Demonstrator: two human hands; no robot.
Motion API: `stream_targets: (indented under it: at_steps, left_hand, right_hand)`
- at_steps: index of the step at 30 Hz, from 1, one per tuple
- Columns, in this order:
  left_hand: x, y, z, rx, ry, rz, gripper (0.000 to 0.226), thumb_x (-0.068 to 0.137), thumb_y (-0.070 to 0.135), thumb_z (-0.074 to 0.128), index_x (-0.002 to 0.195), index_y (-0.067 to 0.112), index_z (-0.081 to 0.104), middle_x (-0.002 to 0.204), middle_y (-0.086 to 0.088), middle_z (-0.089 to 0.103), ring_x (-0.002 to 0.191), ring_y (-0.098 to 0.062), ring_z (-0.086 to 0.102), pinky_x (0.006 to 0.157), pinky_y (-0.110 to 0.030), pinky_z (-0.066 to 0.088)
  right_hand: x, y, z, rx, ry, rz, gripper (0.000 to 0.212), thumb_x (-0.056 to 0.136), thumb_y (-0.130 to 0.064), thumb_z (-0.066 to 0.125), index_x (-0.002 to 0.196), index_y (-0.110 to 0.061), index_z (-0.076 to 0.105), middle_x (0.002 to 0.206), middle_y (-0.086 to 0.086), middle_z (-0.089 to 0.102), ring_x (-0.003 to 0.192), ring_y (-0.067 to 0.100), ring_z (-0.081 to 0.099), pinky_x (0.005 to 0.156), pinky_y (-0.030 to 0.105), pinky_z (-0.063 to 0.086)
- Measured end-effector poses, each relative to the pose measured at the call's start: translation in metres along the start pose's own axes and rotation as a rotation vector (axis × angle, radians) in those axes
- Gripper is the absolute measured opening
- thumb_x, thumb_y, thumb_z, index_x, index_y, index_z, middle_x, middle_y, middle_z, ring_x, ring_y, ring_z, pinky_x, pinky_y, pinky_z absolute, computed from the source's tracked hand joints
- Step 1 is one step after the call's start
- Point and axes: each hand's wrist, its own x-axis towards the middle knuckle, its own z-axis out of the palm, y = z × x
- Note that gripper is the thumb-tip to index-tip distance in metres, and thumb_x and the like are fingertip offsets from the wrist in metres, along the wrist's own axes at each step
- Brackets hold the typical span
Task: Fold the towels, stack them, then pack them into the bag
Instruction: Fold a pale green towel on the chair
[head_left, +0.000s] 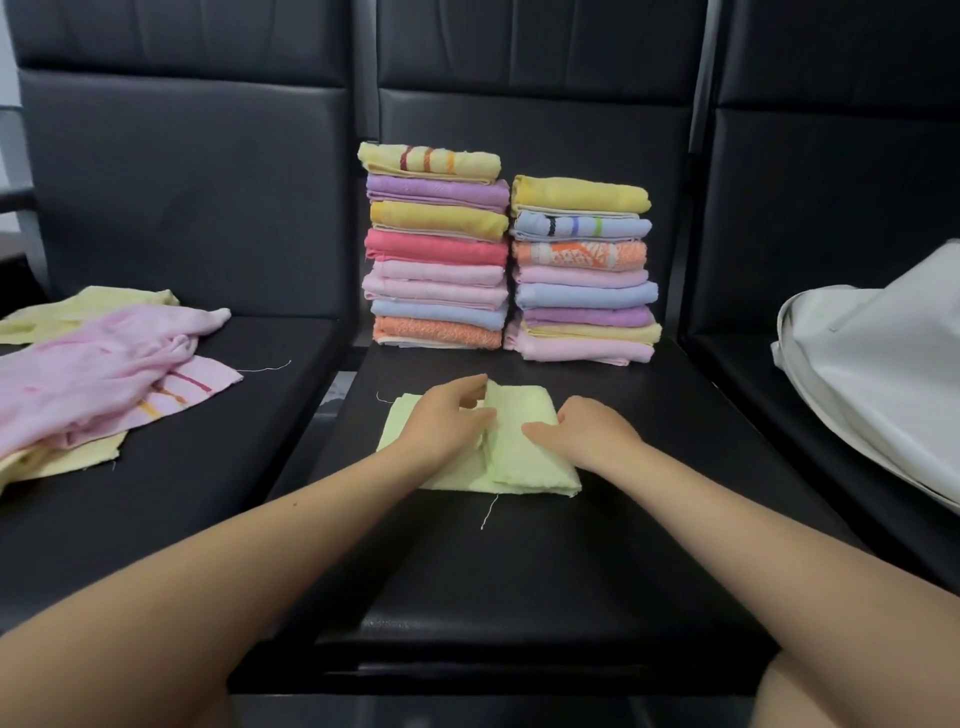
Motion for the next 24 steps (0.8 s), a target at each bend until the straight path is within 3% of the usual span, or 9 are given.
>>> stream_targets:
  at_steps: [3, 6, 8, 11, 13, 16, 19, 21, 24]
  left_hand:
    - [0.004, -0.001, 0.000, 0.021, -0.022, 0.022, 0.053, 0.092, 0.012, 0.059, 0.143, 0.017, 0.046, 0.138, 0.000, 0.055, 0.125, -0.011, 0.050, 0.107, -0.025, 0.035]
    - [0.007, -0.010, -0.001, 0.474, -0.055, 0.115, 0.058, 0.093, 0.025, 0.058, 0.147, 0.019, 0.039, 0.144, -0.001, 0.048, 0.133, -0.021, 0.041, 0.110, -0.034, 0.032]
    - [0.007, -0.015, -0.004, 0.635, -0.052, 0.133, 0.057, 0.094, 0.035, 0.055, 0.147, 0.021, 0.038, 0.145, -0.004, 0.047, 0.135, -0.025, 0.037, 0.110, -0.039, 0.031]
    - [0.003, -0.013, -0.015, 0.668, -0.024, 0.146, 0.050, 0.097, 0.034, 0.050, 0.144, 0.022, 0.040, 0.144, -0.004, 0.045, 0.136, -0.025, 0.034, 0.110, -0.041, 0.030]
    - [0.002, -0.009, -0.024, 0.583, 0.008, 0.154, 0.040, 0.097, 0.029, 0.050, 0.137, 0.022, 0.050, 0.136, -0.004, 0.051, 0.129, -0.024, 0.042, 0.107, -0.040, 0.036]
    - [0.003, -0.006, -0.030, 0.229, 0.051, 0.006, 0.025, 0.099, 0.022, 0.046, 0.113, 0.018, 0.065, 0.114, -0.002, 0.064, 0.097, -0.017, 0.059, 0.089, -0.033, 0.048]
    - [0.002, 0.002, -0.025, -0.223, -0.021, -0.267, 0.040, 0.104, 0.032, 0.035, 0.105, 0.007, 0.066, 0.090, -0.009, 0.068, 0.066, -0.019, 0.058, 0.065, -0.030, 0.051]
    - [0.001, 0.002, -0.023, -0.241, -0.059, -0.327, 0.048, 0.102, 0.043, 0.036, 0.113, 0.007, 0.065, 0.096, -0.008, 0.069, 0.080, -0.021, 0.064, 0.073, -0.030, 0.052]
    - [-0.001, -0.004, -0.022, -0.187, -0.105, -0.244, 0.029, 0.096, 0.031, 0.054, 0.113, 0.010, 0.067, 0.109, -0.008, 0.068, 0.099, -0.021, 0.063, 0.090, -0.035, 0.050]
  right_hand:
    - [-0.002, -0.005, 0.006, -0.090, 0.026, -0.012, 0.044, 0.095, -0.059, 0.041, 0.098, -0.017, 0.053, 0.099, -0.001, 0.058, 0.092, 0.021, 0.057, 0.068, 0.031, 0.042]
    - [-0.006, -0.006, 0.010, -0.183, 0.120, -0.035, 0.051, 0.099, -0.055, 0.033, 0.115, -0.013, 0.058, 0.116, 0.002, 0.062, 0.109, 0.024, 0.058, 0.087, 0.035, 0.040]
    - [-0.005, -0.006, 0.011, -0.167, 0.136, -0.054, 0.047, 0.100, -0.052, 0.033, 0.109, -0.014, 0.059, 0.110, 0.002, 0.062, 0.106, 0.025, 0.059, 0.081, 0.034, 0.040]
    - [0.001, -0.005, 0.003, 0.038, 0.138, -0.057, 0.036, 0.098, -0.044, 0.040, 0.075, -0.016, 0.045, 0.080, -0.004, 0.048, 0.087, 0.024, 0.053, 0.061, 0.031, 0.035]
    - [0.001, -0.006, -0.008, 0.231, 0.172, -0.048, 0.037, 0.096, -0.034, 0.046, 0.065, -0.017, 0.037, 0.069, -0.003, 0.039, 0.072, 0.021, 0.045, 0.053, 0.029, 0.026]
    - [-0.005, -0.009, -0.020, 0.634, 0.216, -0.052, 0.030, 0.093, -0.028, 0.056, 0.073, -0.005, 0.055, 0.072, 0.002, 0.050, 0.070, 0.018, 0.048, 0.059, 0.028, 0.033]
    - [-0.020, -0.017, -0.027, 1.104, -0.091, -0.172, 0.023, 0.096, -0.028, 0.056, 0.096, -0.007, 0.065, 0.087, 0.004, 0.063, 0.076, 0.016, 0.061, 0.061, 0.025, 0.046]
    - [-0.026, -0.020, -0.026, 1.159, -0.285, -0.251, 0.022, 0.099, -0.028, 0.053, 0.094, -0.010, 0.064, 0.092, 0.007, 0.071, 0.082, 0.019, 0.069, 0.063, 0.027, 0.051]
    - [-0.025, -0.024, -0.023, 1.079, -0.242, -0.230, 0.022, 0.100, -0.022, 0.050, 0.090, -0.009, 0.064, 0.087, 0.008, 0.071, 0.078, 0.019, 0.070, 0.062, 0.024, 0.051]
